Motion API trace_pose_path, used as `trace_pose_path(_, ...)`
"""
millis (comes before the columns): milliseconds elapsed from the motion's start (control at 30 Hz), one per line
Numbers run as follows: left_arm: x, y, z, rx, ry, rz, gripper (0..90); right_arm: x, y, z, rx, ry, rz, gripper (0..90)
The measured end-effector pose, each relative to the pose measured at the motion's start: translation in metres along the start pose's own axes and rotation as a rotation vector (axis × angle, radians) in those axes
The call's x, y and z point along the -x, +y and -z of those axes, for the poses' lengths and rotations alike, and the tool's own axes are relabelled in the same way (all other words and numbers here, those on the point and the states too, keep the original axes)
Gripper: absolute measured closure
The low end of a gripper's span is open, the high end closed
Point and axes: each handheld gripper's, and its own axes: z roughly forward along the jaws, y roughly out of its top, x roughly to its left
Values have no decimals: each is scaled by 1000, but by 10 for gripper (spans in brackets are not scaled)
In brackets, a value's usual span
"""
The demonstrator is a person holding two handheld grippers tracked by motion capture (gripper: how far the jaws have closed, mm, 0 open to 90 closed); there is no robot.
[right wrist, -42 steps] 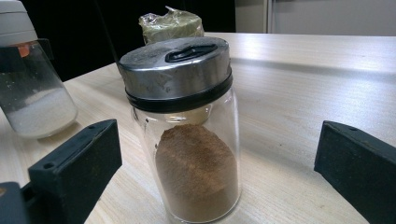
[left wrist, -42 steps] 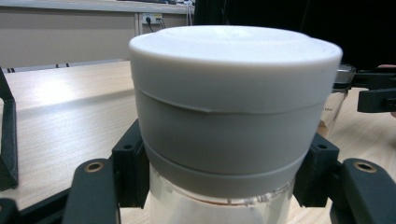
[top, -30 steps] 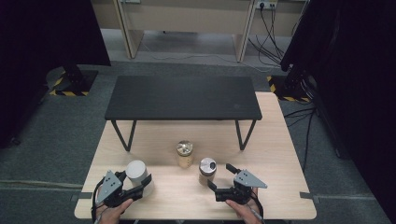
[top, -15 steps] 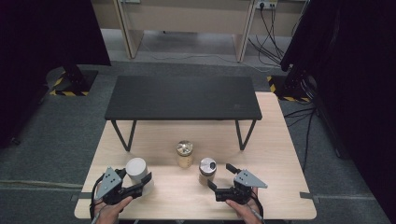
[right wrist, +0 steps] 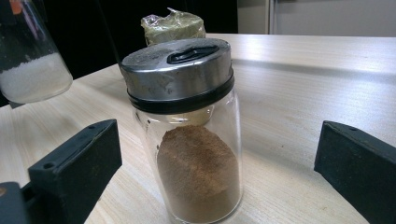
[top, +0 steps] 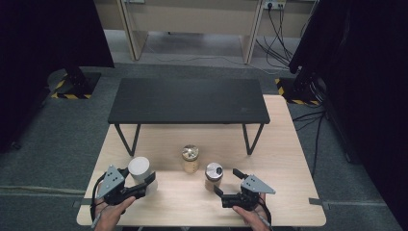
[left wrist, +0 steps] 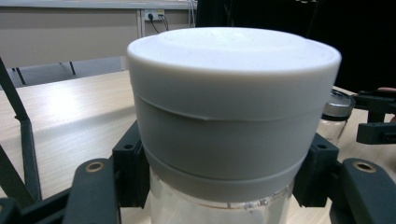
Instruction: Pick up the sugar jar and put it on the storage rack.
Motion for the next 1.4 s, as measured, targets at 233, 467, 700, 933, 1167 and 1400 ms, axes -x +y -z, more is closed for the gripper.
trace_pose_path(233, -3, 11, 1, -5, 1, 1, 348, 0, 0, 0, 0, 0, -3, 8)
trace_pose_path(467, -4, 21, 2, -3, -4, 3, 348, 0, 0, 0, 1, 0, -2, 8)
trace_pose_path(700, -4, 28, 3, 2, -14, -1, 348, 0, 0, 0, 1, 0, -3, 8)
trace_pose_path(933, -4, 38, 1, 7, -23, 0, 348, 0, 0, 0, 1, 1, -2, 8)
trace_pose_path(1167, -5, 47, -2, 19, -30, 1, 348, 0, 0, 0, 0, 1, -1, 8)
trace_pose_path(1400, -10, 58, -3, 21, -38, 9, 348, 0, 0, 0, 1, 0, -2, 8)
